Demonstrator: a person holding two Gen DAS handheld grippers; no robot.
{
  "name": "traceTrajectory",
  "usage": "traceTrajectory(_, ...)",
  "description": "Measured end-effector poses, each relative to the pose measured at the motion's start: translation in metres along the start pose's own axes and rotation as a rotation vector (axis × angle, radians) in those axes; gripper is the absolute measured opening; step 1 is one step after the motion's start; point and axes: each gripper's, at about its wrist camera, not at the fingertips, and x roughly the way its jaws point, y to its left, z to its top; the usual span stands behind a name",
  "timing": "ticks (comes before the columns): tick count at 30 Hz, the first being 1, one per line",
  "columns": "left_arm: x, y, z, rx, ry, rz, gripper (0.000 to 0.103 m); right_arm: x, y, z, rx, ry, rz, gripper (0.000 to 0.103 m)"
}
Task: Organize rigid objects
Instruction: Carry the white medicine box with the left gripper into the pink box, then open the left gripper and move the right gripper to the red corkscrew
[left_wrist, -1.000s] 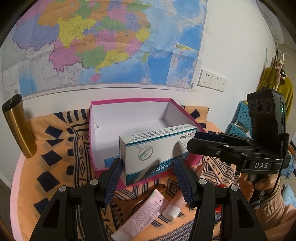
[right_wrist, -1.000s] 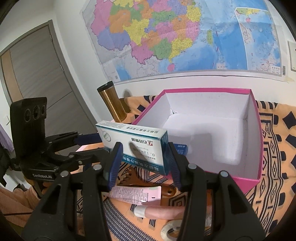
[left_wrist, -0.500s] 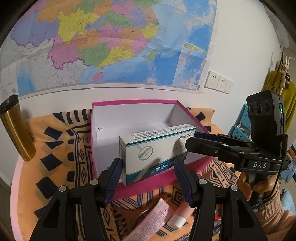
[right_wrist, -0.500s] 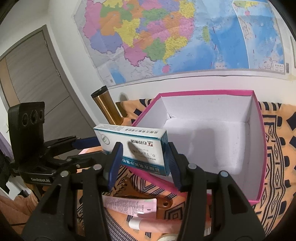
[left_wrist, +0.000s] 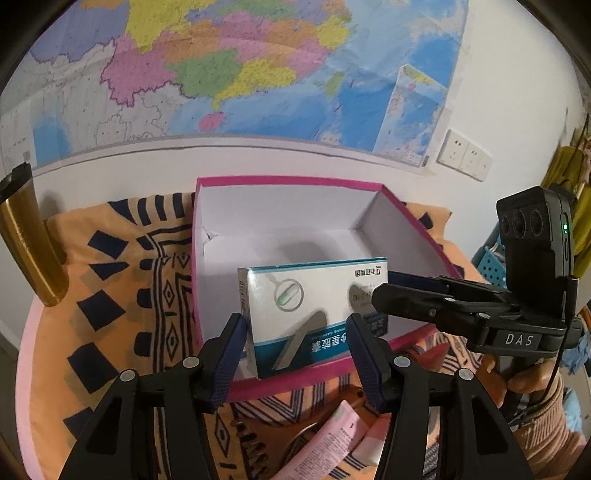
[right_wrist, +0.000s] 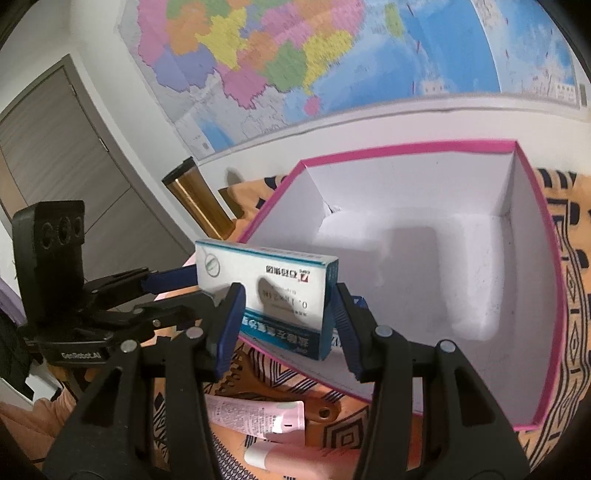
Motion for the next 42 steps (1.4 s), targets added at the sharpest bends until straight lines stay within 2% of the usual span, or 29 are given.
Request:
traceTrajectory(7, 0.02, 0.012, -0.002, -0.034, 0.058, 0.071, 0.057, 0.031, -0.012, 0.002, 0.035, 0.074, -0.022, 0.051)
traceTrajectory(9, 0.02, 0.013, -0.004, -0.031, 0.045, 0.099, 0.053, 0.038, -0.014, 0.002, 0.035, 0.088, -0.041, 0.051)
traceTrajectory(16, 0.01, 0.005, -0.01, -0.001, -0.01, 0.142, 0.053, 0.04, -0.017, -0.002, 0.034, 0.084, -0.055, 0.051)
traceTrajectory(18, 0.002, 0.004, -0.014, -0.003, -0.036, 0.128, 0.054, 0.031, -0.017, -0.004, 0.04, 0.058, -0.041, 0.052)
traceTrajectory(22, -0.015, -0.001, -0.02, 0.004, -0.099, 0.106, 0.062, 0.008, -0.013, -0.009, 0.037, 0.006, -0.032, 0.056)
traceTrajectory(28, -0.035, -0.024, -0.034, 0.061, -0.153, 0.045, 0.065, -0.038, -0.007, -0.025, 0.008, -0.067, -0.024, 0.058)
traceTrajectory(35, -0.034, -0.056, -0.058, 0.144, -0.12, -0.054, 0.065, -0.091, -0.018, -0.057, 0.028, -0.113, -0.074, 0.062)
traceTrajectory(42, -0.019, -0.08, -0.083, 0.185, -0.039, -0.111, 0.065, -0.113, -0.048, -0.103, 0.128, -0.079, -0.17, 0.062)
